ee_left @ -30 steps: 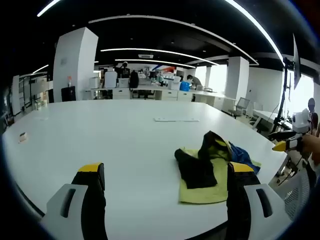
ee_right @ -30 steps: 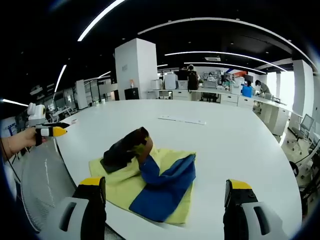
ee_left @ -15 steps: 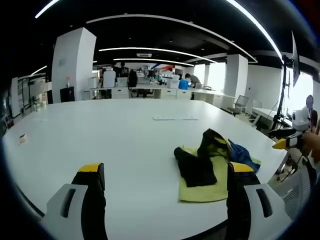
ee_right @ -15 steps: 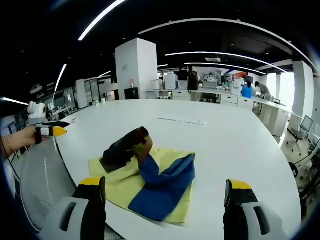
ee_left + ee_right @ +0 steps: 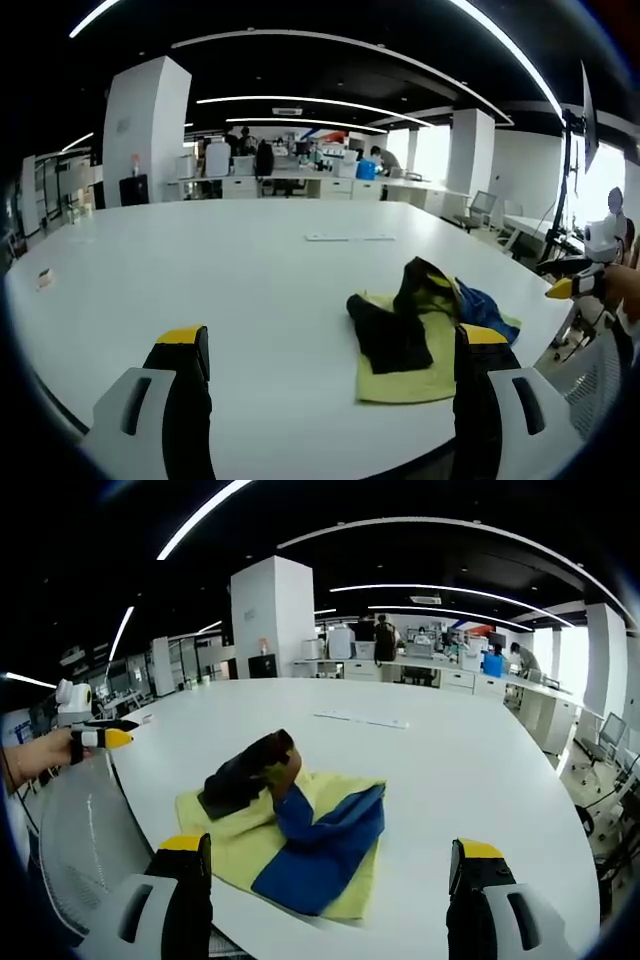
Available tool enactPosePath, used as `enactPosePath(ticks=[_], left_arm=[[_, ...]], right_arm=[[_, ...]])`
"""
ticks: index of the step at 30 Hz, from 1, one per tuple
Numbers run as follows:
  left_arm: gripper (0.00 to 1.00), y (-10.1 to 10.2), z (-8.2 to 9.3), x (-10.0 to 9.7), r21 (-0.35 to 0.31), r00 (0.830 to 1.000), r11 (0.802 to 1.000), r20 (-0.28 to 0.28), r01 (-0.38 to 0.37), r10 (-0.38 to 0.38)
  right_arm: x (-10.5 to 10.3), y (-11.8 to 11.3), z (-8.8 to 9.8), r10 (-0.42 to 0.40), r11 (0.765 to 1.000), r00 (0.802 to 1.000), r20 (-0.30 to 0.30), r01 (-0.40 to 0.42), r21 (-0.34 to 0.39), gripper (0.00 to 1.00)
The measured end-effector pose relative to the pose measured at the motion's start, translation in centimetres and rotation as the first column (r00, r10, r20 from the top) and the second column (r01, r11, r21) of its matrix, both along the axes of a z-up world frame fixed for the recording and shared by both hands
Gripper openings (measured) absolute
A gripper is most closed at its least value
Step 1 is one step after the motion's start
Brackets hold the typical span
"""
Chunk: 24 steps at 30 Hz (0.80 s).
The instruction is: Fold the garment on the visible template until the final outline fits inside the template.
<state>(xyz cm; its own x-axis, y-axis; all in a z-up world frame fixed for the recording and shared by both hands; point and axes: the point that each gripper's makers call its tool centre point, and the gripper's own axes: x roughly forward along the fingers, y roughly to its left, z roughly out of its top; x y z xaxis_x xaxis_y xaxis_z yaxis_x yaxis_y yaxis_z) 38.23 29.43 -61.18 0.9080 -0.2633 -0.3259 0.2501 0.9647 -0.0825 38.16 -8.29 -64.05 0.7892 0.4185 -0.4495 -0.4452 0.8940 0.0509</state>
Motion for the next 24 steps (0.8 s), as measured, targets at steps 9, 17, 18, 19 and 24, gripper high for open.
enactPosePath(ticks=[9, 17, 18, 19, 24], left_arm=[[0.99, -0.5, 0.2, 0.4, 0.001, 1.000, 1.000, 0.014, 0.026, -0.026], [0.94, -2.8, 0.9, 1.5, -0.064, 0.992, 0.991, 0.049, 0.119, -0.116], [0.93, -3.3, 1.2, 1.7, -0.097, 0.990, 0.986, 0.061, 0.135, -0.129], [0.91, -3.5, 1.3, 1.9, -0.110, 0.988, 0.983, 0.069, 0.147, -0.140], [0.81, -4.7, 1.0, 2.7, -0.116, 0.977, 0.971, 0.072, 0.208, -0.201]], right_arm=[[0.2, -0.3, 0.4, 0.000, 1.000, 1.000, 0.022, 0.000, -0.004, 0.99], [1.0, 0.8, 0.9, 0.065, 0.998, 0.997, 0.052, -0.065, -0.001, 0.99], [1.2, 1.0, 1.0, 0.074, 0.997, 0.996, 0.057, -0.075, 0.010, 0.98], [1.3, 1.3, 0.9, 0.087, 0.996, 0.995, 0.054, -0.088, 0.010, 0.95], [1.9, 2.0, 0.8, 0.127, 0.992, 0.991, 0.052, -0.127, -0.004, 0.81]])
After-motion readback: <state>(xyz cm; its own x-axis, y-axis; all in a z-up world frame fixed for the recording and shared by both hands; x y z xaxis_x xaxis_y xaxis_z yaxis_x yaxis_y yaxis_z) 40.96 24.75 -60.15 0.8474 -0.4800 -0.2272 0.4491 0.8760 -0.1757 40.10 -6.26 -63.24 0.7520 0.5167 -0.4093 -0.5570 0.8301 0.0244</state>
